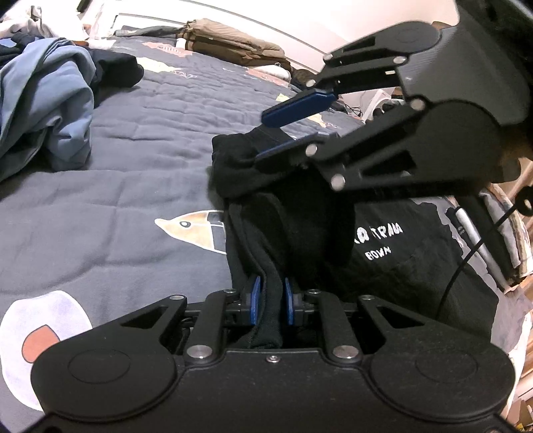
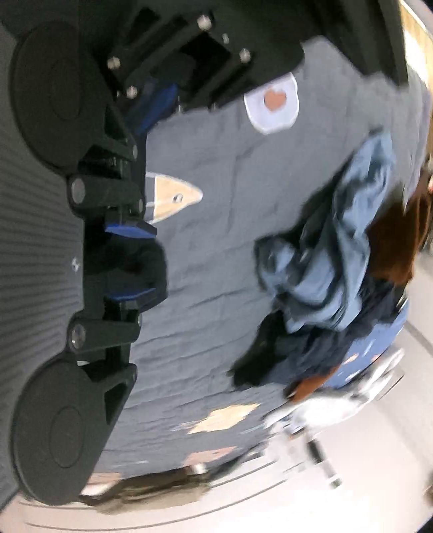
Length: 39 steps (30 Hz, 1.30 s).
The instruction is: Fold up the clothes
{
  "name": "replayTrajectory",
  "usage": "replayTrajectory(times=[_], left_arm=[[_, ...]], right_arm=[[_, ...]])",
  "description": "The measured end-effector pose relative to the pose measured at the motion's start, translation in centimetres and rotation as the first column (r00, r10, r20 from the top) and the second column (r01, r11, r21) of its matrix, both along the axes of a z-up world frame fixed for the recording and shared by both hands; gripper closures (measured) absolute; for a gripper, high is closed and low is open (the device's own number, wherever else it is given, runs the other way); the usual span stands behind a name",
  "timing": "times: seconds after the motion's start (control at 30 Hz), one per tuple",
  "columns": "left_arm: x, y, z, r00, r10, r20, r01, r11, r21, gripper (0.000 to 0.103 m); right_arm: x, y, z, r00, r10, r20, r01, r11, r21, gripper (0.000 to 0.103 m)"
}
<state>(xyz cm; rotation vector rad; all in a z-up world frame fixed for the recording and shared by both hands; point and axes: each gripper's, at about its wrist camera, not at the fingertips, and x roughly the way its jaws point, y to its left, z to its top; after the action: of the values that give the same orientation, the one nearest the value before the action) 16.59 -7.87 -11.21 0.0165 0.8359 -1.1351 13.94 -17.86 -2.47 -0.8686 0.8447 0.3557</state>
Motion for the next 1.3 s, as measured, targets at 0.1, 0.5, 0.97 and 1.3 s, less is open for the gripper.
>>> replayTrajectory(times=[0.1, 0.5, 0.97, 1.3], left_arm=[[0.0, 0.0, 0.0, 1.000, 0.000, -0.001, 0.000, 1.000, 0.000, 0.087], [0.2, 0.1, -0.1, 1.000, -0.001, -0.010, 0.001, 1.000, 0.000, 0.087], [0.3, 0.2, -0.3, 1.000, 0.000, -0.013, 0.000, 1.000, 0.007, 0.087], [0.4, 0.7, -0.1, 1.000, -0.017, 0.003, 0.017, 1.000, 0.018, 0.087]], right_arm=[[-0.3, 1.4, -0.3, 0.997, 0.071, 0.009, -0.071, 0.997, -0.032, 0.073], [2.6, 0.9, -4.4, 0.985, 0.118, -0.127, -0.135, 0.981, -0.137, 0.073], [1.3, -0.1, -6.9, 0.975, 0.167, -0.147, -0.203, 0.939, -0.277, 0.089], [3.8, -4.0, -0.9, 0.982, -0.181, 0.046, 0.169, 0.968, 0.187, 0.101]])
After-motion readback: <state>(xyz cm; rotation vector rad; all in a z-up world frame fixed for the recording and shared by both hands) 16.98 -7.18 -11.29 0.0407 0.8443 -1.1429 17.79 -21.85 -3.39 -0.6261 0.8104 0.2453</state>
